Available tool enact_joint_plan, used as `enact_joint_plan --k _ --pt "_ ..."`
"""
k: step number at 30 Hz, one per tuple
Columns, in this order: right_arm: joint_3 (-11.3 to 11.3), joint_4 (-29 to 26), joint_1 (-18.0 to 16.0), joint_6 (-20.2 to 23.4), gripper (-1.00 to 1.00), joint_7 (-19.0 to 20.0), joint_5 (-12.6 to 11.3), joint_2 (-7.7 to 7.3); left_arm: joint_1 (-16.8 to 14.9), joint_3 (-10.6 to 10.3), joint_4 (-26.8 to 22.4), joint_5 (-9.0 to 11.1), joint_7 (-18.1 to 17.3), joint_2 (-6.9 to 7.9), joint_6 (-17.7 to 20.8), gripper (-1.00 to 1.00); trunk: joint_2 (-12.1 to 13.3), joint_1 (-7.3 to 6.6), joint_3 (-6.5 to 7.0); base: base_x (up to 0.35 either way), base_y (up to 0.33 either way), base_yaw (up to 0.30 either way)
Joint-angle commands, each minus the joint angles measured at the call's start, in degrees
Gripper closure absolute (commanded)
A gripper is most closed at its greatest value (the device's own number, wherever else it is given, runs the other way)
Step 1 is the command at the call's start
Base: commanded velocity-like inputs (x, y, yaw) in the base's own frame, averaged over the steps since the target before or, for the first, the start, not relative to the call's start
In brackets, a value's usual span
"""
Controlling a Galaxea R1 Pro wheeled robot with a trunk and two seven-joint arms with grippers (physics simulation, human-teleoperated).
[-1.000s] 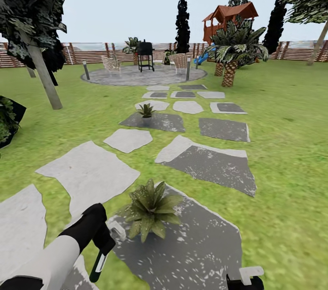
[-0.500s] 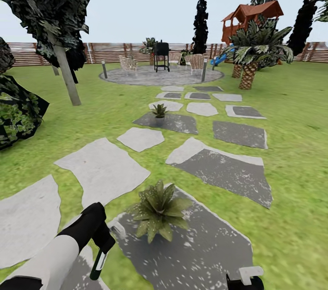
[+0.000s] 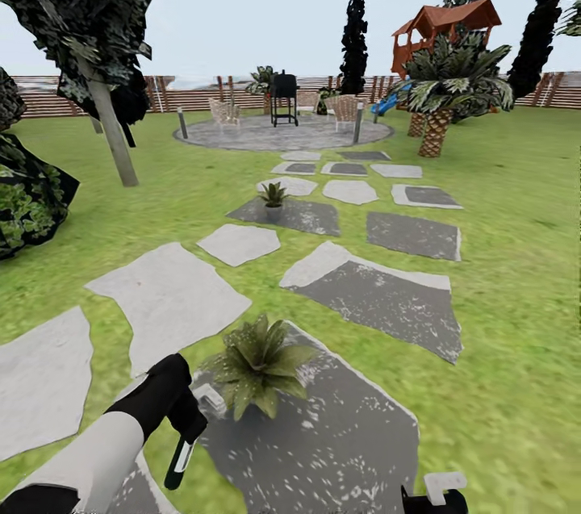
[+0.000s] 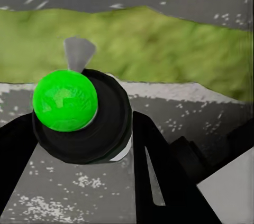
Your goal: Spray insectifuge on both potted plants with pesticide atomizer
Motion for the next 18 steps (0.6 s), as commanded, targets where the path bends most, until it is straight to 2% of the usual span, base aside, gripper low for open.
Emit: enact_joint_plan --k 1,6,12,18 --pt "-0.4 0.1 0.0 -0.2 -1.00 -0.1 0.6 0.06 -0.6 -0.2 -0.1 -0.4 -0.6 0.04 0.3 1.00 0.0 -0.03 -0.05 -0.046 -0.199 0.165" --pt "-0.4 0.1 0.0 -0.2 -1.00 -0.1 0.6 0.08 -2.7 -0.2 -0.1 -0.3 -0.7 -0.10 2.7 1.00 0.0 -0.03 -0.05 0.051 -0.112 0.252" --pt "-0.4 0.1 0.0 -0.2 -1.00 -0.1 0.6 0.08 -4.3 -0.3 -0.1 -0.3 -0.7 -0.46 3.2 1.00 0.0 -0.03 -0.05 0.037 -0.026 0.264" --pt "-0.4 0.1 0.0 -0.2 -1.00 -0.1 0.6 0.08 -4.4 -0.3 -0.1 -0.3 -0.7 -0.49 3.2 1.00 0.0 -0.03 -0.05 0.212 -0.169 0.043"
